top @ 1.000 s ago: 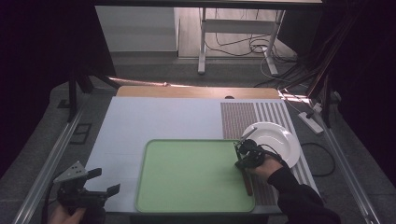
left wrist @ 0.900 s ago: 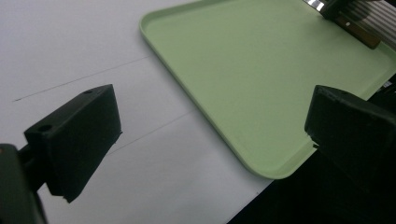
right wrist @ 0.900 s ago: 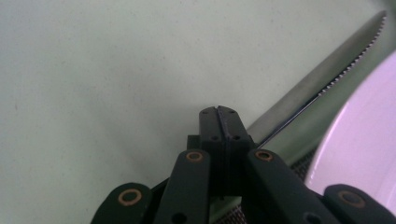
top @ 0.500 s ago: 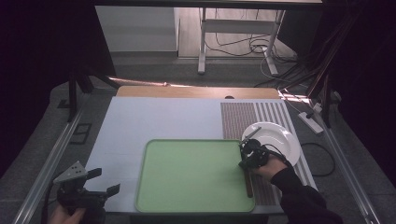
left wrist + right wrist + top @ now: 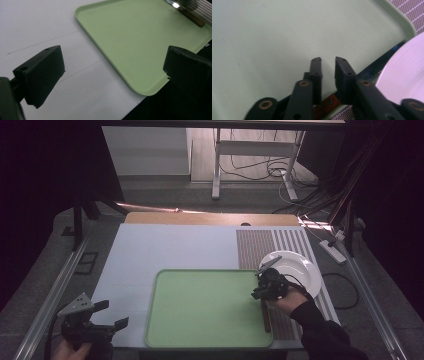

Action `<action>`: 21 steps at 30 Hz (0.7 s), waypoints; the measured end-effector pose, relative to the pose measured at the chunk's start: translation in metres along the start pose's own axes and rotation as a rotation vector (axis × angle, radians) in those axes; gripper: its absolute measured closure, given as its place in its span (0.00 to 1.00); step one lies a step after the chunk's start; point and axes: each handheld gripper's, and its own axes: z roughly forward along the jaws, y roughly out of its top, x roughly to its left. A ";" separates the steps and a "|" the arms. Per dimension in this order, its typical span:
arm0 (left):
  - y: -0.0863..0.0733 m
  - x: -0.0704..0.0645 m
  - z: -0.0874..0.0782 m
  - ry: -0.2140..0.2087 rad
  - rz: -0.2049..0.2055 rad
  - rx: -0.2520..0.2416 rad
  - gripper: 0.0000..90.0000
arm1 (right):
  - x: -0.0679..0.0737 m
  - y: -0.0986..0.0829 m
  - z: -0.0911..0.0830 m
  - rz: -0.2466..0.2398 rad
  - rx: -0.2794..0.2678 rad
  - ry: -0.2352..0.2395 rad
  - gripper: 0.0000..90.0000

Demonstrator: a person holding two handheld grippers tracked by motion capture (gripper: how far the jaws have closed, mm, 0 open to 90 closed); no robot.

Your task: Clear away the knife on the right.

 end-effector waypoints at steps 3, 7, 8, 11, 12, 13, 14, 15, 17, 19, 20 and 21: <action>0.000 0.000 0.000 0.000 0.001 0.001 0.04 | 0.005 0.000 -0.003 -0.009 -0.022 -0.013 0.72; 0.000 0.000 0.000 0.001 0.002 0.001 0.04 | 0.010 0.001 -0.010 -0.002 -0.061 -0.023 0.63; 0.000 0.000 0.000 0.001 0.001 0.001 0.04 | 0.011 0.001 -0.012 0.000 -0.070 -0.027 0.61; 0.000 0.000 0.000 0.002 0.002 0.001 0.04 | 0.012 -0.001 -0.016 0.016 -0.095 -0.031 0.54; 0.000 0.000 0.000 0.002 0.002 0.001 0.04 | 0.012 -0.001 -0.017 0.021 -0.100 -0.035 0.52; 0.000 0.000 0.000 0.002 0.003 0.001 0.04 | 0.013 -0.002 -0.018 0.022 -0.105 -0.039 0.51; 0.000 0.000 0.000 0.002 0.003 0.001 0.04 | 0.013 -0.002 -0.020 0.026 -0.113 -0.037 0.49; 0.000 0.000 0.000 0.002 0.003 0.002 0.04 | 0.014 -0.003 -0.021 0.026 -0.119 -0.038 0.46; 0.000 0.000 0.000 0.002 0.003 0.002 0.04 | 0.014 -0.004 -0.023 0.032 -0.129 -0.039 0.43; 0.000 0.000 0.000 0.001 0.003 0.001 0.04 | 0.015 -0.006 -0.025 0.033 -0.133 -0.044 0.39; 0.001 0.000 0.000 0.001 0.003 0.001 0.04 | 0.016 -0.007 -0.025 0.039 -0.135 -0.052 0.36; 0.001 0.000 0.001 0.002 0.003 0.002 0.04 | 0.016 -0.008 -0.026 0.038 -0.136 -0.059 0.33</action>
